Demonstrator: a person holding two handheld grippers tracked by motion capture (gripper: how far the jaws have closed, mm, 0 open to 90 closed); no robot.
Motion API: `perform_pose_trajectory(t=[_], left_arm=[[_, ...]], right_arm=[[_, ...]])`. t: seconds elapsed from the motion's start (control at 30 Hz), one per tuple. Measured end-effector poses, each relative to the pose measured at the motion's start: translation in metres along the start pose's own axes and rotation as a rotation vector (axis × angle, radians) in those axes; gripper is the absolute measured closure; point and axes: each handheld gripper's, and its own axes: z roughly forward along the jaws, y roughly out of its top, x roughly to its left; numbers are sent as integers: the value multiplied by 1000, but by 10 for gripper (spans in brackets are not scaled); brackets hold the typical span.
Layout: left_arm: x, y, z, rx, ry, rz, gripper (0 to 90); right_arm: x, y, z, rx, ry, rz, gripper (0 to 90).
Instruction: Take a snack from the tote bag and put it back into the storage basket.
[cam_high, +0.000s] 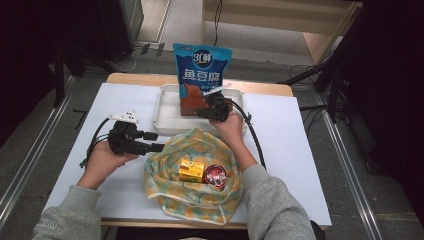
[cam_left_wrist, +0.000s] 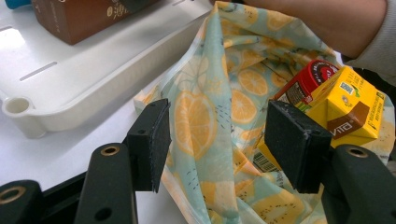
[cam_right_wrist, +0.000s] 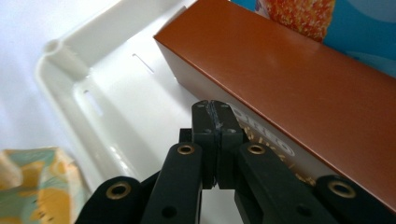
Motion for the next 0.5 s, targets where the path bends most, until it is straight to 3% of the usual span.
perform_pose_trajectory(t=[0.17, 0.27, 0.43, 0.5], left_arm=[[1, 0, -1, 4, 1, -7, 409], [1, 0, -1, 8, -5, -8, 406], [1, 0, 0, 19, -9, -13, 404], [1, 0, 0, 22, -9, -13, 403]], right_arm=[[3, -2, -15, -8, 20, -7, 835], [3, -5, -24, 0, 49, 11, 744], [4, -15, -39, -32, 55, -12, 674], [4, -18, -44, -43, 67, 1, 654]])
